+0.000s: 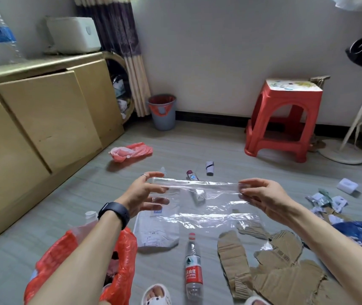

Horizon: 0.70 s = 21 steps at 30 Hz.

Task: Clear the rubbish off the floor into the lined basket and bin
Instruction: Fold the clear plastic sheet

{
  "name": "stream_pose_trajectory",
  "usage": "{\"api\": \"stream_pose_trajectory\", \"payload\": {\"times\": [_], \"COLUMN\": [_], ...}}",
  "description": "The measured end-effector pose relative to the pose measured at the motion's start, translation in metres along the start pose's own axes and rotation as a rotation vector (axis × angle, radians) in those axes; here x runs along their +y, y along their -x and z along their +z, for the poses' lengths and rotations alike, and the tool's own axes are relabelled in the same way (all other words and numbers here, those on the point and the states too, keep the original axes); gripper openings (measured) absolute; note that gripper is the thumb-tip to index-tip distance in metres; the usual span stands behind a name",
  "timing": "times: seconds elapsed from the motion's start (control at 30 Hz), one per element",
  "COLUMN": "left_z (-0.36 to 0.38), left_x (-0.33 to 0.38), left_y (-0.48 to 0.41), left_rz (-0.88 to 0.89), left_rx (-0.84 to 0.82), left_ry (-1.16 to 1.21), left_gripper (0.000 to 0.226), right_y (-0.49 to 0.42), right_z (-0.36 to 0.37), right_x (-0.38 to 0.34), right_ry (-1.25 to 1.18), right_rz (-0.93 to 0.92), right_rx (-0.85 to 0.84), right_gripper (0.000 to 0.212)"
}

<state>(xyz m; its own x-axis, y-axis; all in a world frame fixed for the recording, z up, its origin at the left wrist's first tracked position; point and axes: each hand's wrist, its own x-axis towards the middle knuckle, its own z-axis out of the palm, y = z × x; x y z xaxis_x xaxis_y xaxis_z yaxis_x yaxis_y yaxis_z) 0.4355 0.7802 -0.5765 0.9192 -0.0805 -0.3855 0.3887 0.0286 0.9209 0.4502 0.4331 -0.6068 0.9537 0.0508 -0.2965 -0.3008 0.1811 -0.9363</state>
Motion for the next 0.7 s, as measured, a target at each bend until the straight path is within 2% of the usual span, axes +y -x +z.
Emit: {"api": "stream_pose_trajectory", "payload": {"times": [0.13, 0.2, 0.33, 0.4, 0.5, 0.57, 0.63, 0.7], "left_z": [0.000, 0.001, 0.003, 0.000, -0.006, -0.009, -0.007, -0.004], "left_x": [-0.002, -0.002, -0.003, 0.000, 0.002, 0.001, -0.001, -0.003], "left_y": [0.004, 0.004, -0.001, -0.001, 0.002, 0.003, 0.003, 0.002], "left_rz": [-0.074, -0.056, 0.037, 0.031, -0.092, -0.187, -0.195, -0.136], "left_rx": [-0.224, -0.190, -0.006, 0.004, -0.142, -0.238, -0.223, -0.121], "left_ry": [-0.034, -0.057, -0.022, -0.013, -0.021, 0.014, -0.039, -0.099], "left_gripper": [0.055, 0.054, 0.026, 0.022, 0.044, 0.056, 0.064, 0.063], "right_y": [0.001, 0.002, 0.006, 0.010, 0.011, 0.011, 0.010, 0.010], "right_z": [0.000, 0.000, 0.000, 0.000, -0.001, -0.001, 0.000, 0.003], "right_x": [0.000, -0.002, -0.004, -0.005, -0.004, -0.004, -0.006, -0.009], "right_ry": [-0.034, -0.050, -0.095, -0.017, 0.126, 0.112, 0.057, 0.047], "right_rz": [-0.055, -0.067, -0.048, -0.016, -0.006, -0.052, -0.078, -0.072], "right_rx": [0.072, 0.075, 0.026, -0.013, 0.012, 0.045, 0.075, 0.098], "right_gripper": [0.018, 0.020, 0.018, 0.013, 0.016, 0.015, 0.016, 0.018]}}
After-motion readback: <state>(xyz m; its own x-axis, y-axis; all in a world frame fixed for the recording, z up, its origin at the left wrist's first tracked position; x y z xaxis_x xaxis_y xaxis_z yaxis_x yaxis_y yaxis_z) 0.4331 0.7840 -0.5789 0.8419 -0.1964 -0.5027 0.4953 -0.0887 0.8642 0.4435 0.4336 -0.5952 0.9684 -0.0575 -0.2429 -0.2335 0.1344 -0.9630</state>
